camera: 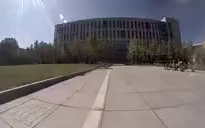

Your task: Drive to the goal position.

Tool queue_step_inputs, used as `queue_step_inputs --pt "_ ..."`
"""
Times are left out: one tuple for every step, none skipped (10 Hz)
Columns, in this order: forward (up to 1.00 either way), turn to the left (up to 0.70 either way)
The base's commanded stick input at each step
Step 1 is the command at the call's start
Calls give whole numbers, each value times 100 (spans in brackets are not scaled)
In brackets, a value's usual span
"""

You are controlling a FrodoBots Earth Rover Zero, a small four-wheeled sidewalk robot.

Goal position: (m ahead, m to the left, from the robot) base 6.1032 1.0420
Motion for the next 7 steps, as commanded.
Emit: queue_step_inputs --pt "-4 4" --pt "-4 4" --pt "-4 4" --pt "-4 4" --pt "-4 4" --pt "-4 4" --pt "-4 4"
